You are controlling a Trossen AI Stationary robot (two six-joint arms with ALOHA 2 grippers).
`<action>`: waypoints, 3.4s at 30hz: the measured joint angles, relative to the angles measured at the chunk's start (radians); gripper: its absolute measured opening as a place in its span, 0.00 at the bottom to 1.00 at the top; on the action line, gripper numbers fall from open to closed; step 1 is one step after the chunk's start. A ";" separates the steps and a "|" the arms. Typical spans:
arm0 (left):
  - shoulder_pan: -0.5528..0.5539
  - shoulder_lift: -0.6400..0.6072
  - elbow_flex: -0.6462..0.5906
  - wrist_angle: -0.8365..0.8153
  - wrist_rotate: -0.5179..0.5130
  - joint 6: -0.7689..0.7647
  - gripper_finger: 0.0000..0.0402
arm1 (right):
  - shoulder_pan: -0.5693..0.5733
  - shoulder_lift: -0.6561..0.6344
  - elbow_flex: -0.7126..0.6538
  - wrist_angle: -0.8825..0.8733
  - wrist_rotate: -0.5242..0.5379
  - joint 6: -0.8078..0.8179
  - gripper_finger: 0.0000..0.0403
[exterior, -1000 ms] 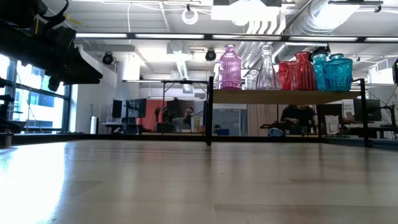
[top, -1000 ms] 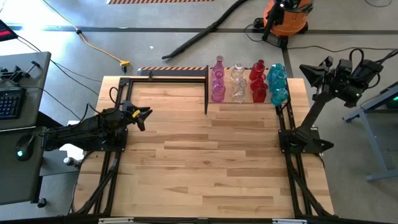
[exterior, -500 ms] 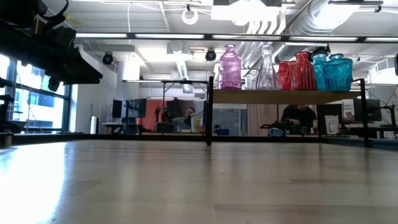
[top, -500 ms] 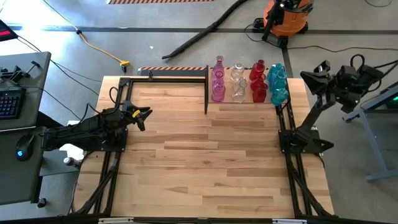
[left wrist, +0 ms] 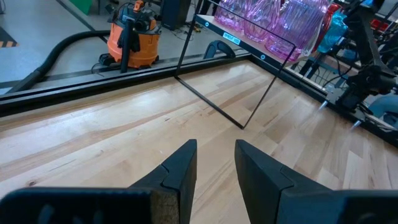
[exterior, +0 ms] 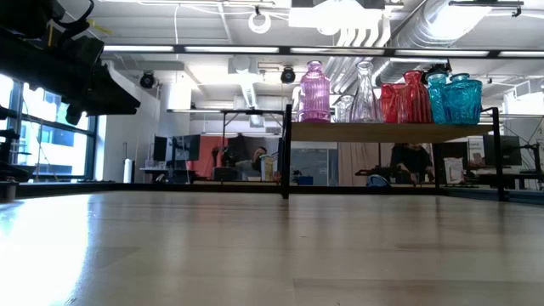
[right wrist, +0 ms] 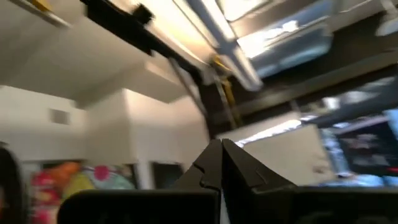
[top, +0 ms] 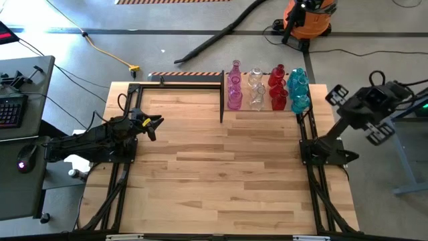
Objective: Sort vases onto shelf
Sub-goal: Put the blue vase on the shelf aligned with the other blue vase
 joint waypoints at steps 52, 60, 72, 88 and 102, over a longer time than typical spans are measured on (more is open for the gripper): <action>0.000 0.000 0.000 0.000 0.000 0.000 0.25 | -1.010 0.110 0.001 -1.220 -0.001 0.706 0.00; 0.000 0.000 0.000 0.000 0.000 0.000 0.25 | -1.010 0.110 0.001 -1.354 -0.069 0.816 0.00; 0.000 0.000 0.000 0.000 0.000 0.000 0.25 | -1.010 0.110 0.001 -1.563 -0.053 0.913 0.00; 0.000 0.000 0.000 0.000 0.000 0.000 0.25 | -1.010 0.122 0.001 -1.685 0.001 0.973 0.00; 0.000 0.000 0.000 0.000 0.000 0.000 0.25 | -1.010 0.201 0.001 -1.713 0.059 1.029 0.00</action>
